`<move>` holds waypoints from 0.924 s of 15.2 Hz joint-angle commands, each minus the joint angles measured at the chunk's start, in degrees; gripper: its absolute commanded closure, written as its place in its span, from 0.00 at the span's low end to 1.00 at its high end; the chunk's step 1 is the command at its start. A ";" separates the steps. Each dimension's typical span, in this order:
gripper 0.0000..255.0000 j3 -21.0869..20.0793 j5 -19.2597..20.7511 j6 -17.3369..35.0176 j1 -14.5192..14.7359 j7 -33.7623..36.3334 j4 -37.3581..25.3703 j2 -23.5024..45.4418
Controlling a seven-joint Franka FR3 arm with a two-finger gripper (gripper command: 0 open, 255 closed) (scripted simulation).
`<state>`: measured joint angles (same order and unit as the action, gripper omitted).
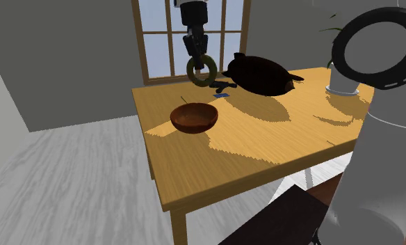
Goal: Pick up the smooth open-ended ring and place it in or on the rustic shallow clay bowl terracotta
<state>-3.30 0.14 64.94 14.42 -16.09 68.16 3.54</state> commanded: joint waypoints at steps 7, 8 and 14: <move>1.00 -0.61 -0.14 4.33 0.75 1.46 3.67 0.63; 1.00 -0.60 -0.17 5.35 0.73 1.43 5.25 0.08; 1.00 -0.52 -0.34 11.06 0.63 1.28 13.67 -2.64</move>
<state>-3.82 -0.18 74.95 15.05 -14.81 80.24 1.46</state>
